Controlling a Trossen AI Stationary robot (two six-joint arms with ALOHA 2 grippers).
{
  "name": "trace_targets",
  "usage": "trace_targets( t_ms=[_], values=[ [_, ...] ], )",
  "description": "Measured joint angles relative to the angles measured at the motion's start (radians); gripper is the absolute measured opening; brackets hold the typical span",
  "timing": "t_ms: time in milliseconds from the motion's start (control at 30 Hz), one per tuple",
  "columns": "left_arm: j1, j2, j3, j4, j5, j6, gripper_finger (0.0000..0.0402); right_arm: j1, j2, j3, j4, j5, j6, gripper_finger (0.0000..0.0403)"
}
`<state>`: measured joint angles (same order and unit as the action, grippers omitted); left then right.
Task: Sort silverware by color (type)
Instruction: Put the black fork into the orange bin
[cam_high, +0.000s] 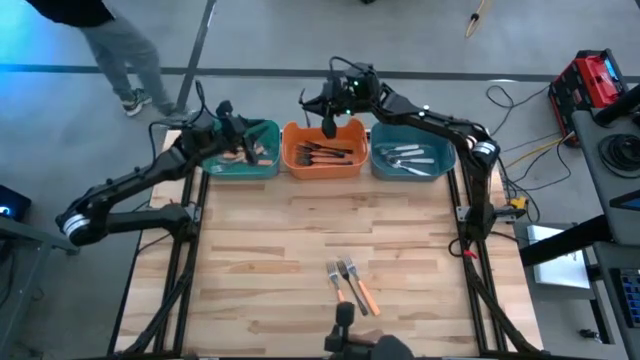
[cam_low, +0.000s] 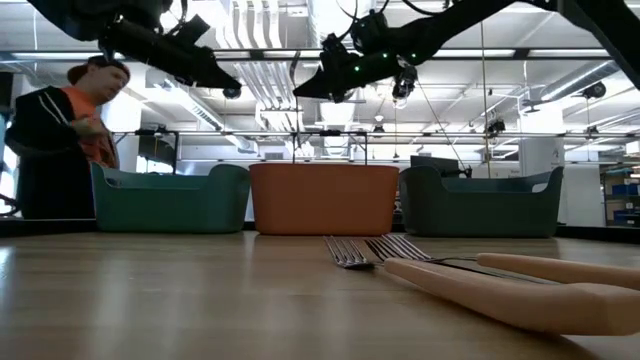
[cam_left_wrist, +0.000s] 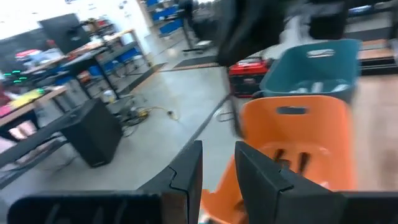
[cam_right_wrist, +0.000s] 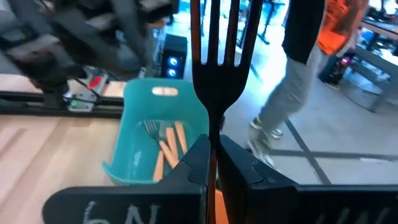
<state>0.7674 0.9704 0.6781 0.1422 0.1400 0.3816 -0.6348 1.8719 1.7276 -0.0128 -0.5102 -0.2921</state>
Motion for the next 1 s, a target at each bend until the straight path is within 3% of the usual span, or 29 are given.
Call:
trace_targets(
  t_ms=[333,633,767,1000],
  values=[
    [0.139,0.063,0.000,0.175,0.001,0.003,0.0078,-0.014,0.049,0.073,-0.038,-0.075,-0.040,0.0009],
    [0.211,0.085,0.000,0.224,0.001,0.003,0.0078,-0.020,0.109,0.115,-0.337,-0.072,-0.108,0.0009],
    [0.225,0.085,0.000,0.223,0.001,-0.008,0.0077,-0.020,0.112,0.113,-0.435,-0.052,-0.139,0.0009],
    [0.225,0.085,0.000,0.205,0.001,-0.044,0.0077,-0.020,0.115,0.111,-0.527,0.090,-0.241,0.0009]
  ],
)
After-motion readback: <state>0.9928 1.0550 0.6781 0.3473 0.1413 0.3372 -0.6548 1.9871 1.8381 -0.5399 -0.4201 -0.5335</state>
